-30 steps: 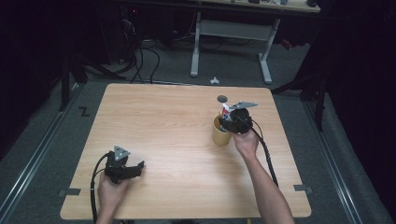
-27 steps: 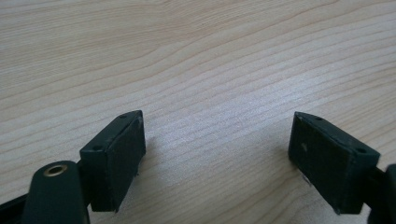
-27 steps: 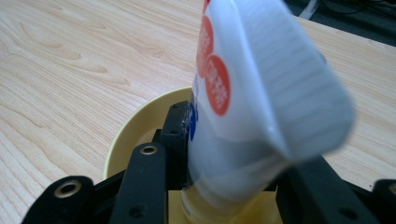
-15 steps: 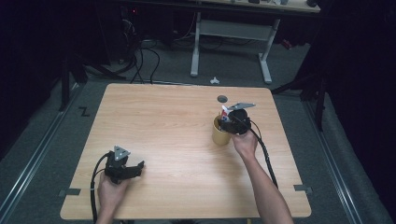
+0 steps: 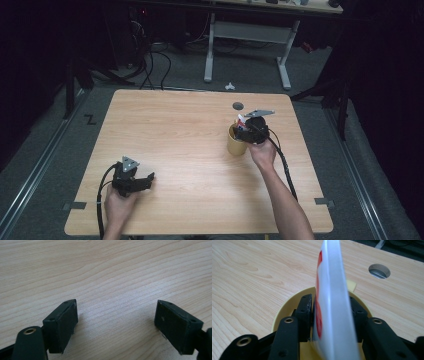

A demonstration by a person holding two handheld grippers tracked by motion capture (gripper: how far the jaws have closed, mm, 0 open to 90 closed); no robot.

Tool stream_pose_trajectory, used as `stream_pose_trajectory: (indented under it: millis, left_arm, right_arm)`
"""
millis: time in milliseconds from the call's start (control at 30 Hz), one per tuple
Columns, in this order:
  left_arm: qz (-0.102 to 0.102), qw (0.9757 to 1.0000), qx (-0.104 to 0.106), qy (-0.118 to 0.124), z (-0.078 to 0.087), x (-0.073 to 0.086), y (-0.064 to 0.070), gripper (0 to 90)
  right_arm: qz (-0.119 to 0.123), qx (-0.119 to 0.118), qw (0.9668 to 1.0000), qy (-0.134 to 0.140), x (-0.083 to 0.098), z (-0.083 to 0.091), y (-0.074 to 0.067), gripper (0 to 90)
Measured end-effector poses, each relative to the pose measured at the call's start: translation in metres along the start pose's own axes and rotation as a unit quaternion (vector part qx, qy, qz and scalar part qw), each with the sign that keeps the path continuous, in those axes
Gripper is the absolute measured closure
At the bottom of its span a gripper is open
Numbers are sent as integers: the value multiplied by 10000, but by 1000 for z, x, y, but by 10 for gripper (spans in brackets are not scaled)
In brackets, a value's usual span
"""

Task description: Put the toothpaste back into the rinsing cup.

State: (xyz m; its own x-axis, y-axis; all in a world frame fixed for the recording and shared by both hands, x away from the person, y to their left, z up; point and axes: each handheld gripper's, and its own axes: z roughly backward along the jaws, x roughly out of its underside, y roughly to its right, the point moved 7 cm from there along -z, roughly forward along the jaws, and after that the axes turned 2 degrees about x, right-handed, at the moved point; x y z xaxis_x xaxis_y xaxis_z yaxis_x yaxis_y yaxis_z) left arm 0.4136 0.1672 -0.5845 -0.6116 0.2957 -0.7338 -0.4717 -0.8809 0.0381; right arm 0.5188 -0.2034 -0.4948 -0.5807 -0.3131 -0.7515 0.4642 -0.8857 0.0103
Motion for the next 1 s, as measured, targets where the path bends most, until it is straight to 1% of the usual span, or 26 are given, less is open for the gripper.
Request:
stream_pose_trajectory:
  millis: [67,200,333,500,733,1000]
  left_arm:
    - [-5,10000,0,-3,0,0,0,193]
    - [-3,10000,0,-2,0,0,0,193]
    - [-7,10000,3,-2,0,0,0,193]
    - [-8,10000,4,-2,0,0,0,194]
    - [-10,10000,6,-3,0,0,0,194]
    - [-8,10000,5,0,0,0,0,194]
  right_arm:
    - [6,19,10000,33,-1,1,-1,575]
    - [3,23,10000,28,-1,2,1,552]
    - [-8,34,10000,36,-1,4,1,506]
    - [-15,23,9999,155,-4,10,-1,457]
    - [-44,5,9995,297,-6,20,-2,416]
    - [-1,7,9988,491,-7,33,-3,406]
